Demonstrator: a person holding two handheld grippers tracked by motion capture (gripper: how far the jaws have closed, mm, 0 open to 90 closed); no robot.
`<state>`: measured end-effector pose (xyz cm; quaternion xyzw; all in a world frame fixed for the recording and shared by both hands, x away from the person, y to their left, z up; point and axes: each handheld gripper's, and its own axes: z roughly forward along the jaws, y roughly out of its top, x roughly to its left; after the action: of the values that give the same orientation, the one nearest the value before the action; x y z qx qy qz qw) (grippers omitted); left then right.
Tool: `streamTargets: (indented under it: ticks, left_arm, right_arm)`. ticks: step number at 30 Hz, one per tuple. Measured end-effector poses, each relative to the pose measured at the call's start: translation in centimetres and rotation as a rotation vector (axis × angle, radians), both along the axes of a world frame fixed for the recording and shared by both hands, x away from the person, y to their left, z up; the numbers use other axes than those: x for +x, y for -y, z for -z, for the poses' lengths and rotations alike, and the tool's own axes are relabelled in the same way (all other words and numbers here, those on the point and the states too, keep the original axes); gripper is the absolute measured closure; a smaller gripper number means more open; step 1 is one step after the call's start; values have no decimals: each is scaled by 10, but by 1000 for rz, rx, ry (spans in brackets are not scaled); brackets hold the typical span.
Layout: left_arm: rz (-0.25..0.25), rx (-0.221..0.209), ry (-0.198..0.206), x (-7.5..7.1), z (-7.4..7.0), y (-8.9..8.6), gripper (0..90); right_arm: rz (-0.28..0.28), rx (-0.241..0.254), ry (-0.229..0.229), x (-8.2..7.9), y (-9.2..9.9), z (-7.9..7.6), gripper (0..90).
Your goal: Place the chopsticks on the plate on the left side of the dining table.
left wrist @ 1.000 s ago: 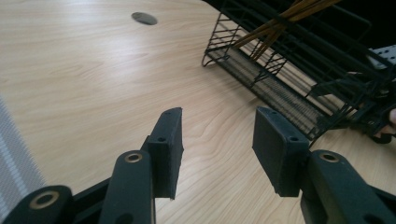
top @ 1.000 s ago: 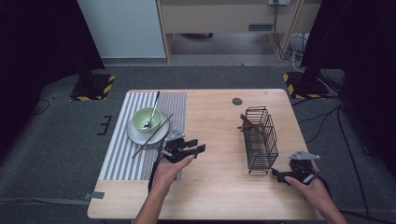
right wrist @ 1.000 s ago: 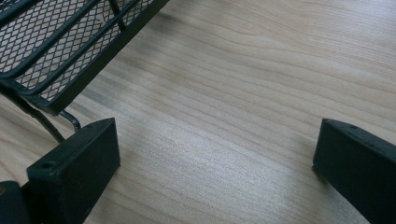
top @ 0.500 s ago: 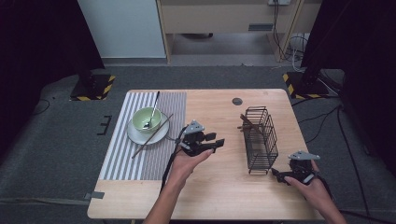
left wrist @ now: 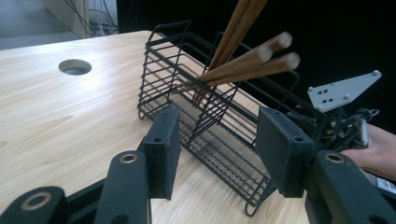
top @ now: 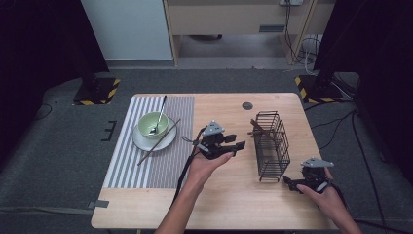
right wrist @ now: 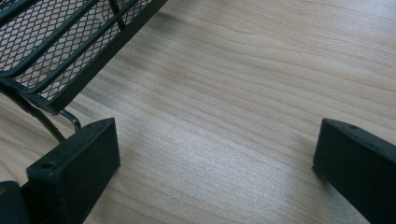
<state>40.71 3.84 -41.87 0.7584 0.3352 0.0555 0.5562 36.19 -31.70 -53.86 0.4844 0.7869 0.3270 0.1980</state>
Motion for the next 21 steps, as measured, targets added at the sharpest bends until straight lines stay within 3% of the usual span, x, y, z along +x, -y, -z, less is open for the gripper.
streamTargets:
  ticks: [21]
  left_arm:
    - [-6, -12, 8, 8, -8, 11, 509]
  right_arm:
    - [0, 0, -1, 0, 0, 0, 6]
